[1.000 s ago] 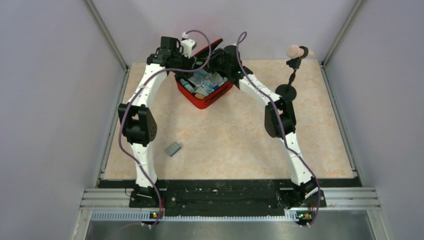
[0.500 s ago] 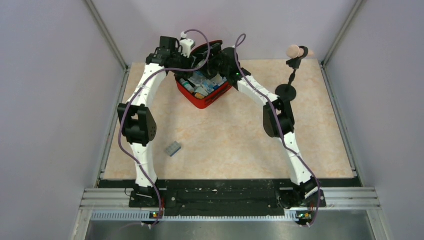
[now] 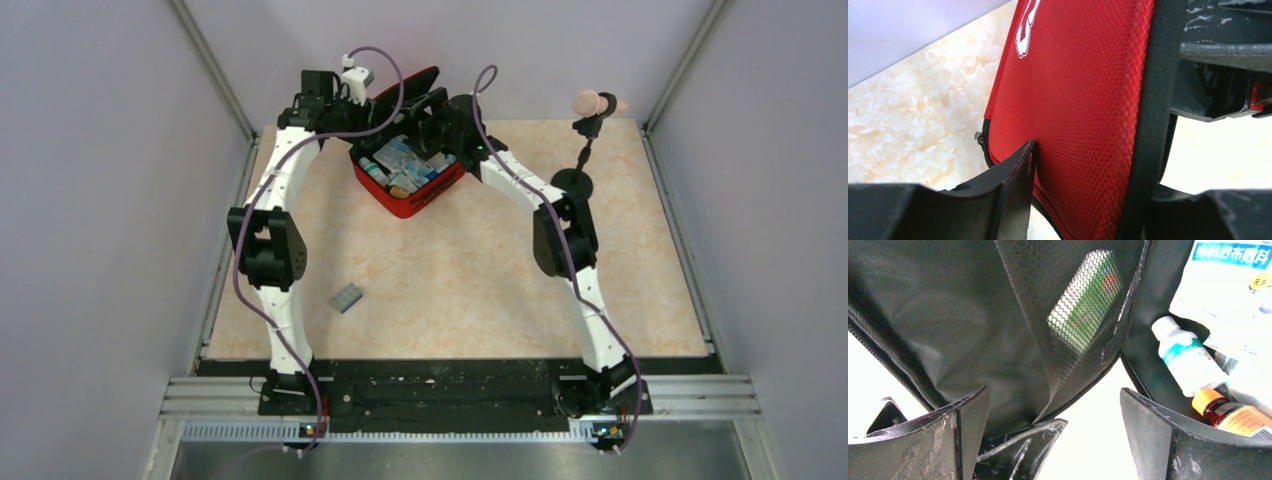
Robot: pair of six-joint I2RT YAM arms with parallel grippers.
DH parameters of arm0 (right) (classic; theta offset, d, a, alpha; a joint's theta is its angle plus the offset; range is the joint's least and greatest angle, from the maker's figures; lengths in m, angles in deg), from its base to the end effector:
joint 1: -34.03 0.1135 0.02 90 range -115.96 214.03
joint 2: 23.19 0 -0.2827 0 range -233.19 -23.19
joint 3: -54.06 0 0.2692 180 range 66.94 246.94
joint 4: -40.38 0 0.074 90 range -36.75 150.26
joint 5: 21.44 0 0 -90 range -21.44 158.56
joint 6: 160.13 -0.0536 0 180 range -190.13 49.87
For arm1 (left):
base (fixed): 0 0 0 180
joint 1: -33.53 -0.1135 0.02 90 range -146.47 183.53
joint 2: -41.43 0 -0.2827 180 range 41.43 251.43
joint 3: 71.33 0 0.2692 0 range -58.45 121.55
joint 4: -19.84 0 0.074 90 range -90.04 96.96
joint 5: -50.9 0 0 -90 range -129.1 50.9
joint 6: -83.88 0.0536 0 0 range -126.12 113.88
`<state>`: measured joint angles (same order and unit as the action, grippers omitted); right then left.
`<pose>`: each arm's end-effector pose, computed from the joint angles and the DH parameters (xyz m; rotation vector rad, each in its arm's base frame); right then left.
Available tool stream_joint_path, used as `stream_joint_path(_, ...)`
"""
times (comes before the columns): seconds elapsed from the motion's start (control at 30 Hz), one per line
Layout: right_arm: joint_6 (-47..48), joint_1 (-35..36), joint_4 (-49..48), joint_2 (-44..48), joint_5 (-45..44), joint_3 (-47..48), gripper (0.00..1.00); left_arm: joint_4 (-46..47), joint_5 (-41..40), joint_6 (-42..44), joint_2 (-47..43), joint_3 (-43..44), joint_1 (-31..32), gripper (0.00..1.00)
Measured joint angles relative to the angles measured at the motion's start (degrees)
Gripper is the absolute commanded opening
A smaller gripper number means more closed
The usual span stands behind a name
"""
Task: Organize the medicine kit
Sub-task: Place the medical item at the medicine box, then close the lid of the medicine pouch.
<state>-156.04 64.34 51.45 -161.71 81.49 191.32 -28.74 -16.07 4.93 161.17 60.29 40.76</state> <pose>0.5329 0.3254 0.2679 0.8108 1.9491 1.5628 0.5158 -0.0866 0.3407 0.5638 2.1073 -0.4056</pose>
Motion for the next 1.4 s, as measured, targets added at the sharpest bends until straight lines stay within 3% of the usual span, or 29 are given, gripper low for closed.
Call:
stream_joint_path(0.3, 5.2, -0.6, -0.5, 3.3, -1.1, -3.4, 0.99, 3.8, 5.4, -5.2, 0.0, -0.3, -2.4, 0.31)
stream_joint_path(0.57, 18.0, -3.5, -0.7, 13.1, 5.4, -15.7, 0.99, 5.6, 11.3, -9.5, 0.2, -0.3, -4.6, 0.02)
stream_joint_path(0.9, 44.2, -8.8, -0.9, 25.5, 12.5, -28.2, 0.99, 11.3, 18.0, -13.5, -3.8, -9.4, -6.5, 0.00)
stream_joint_path(0.93, 46.8, -9.2, -0.9, 26.6, 12.9, -29.7, 0.99, 11.0, 18.3, -13.1, -5.1, -10.8, -6.6, 0.06)
stream_joint_path(1.03, 52.3, -9.8, -0.8, 28.8, 14.1, -33.7, 0.99, 8.4, 18.4, -10.6, -8.5, -13.7, -7.0, 0.42)
stream_joint_path(1.17, 58.4, -10.0, -0.4, 30.6, 16.0, -38.9, 0.99, 3.4, 20.7, -5.6, -12.3, -16.4, -6.9, 0.62)
stream_joint_path(1.3, 62.4, -10.7, 1.9, 32.3, 18.1, -41.6, 0.99, 3.5, 21.2, -5.0, -14.9, -20.0, -4.2, 0.74)
stream_joint_path(1.33, 63.1, -11.4, 3.0, 32.8, 18.9, -41.6, 0.99, 3.7, 21.2, -5.0, -14.9, -20.0, -2.8, 0.81)
stream_joint_path(1.37, 63.7, -12.0, 3.8, 33.3, 19.5, -41.6, 0.99, 3.8, 21.2, -4.9, -14.6, -20.0, -1.0, 0.96)
stream_joint_path(1.4, 64.4, -12.9, 5.0, 34.1, 20.1, -41.6, 0.99, 4.0, 21.3, -4.8, -14.4, -19.8, 1.4, 0.98)
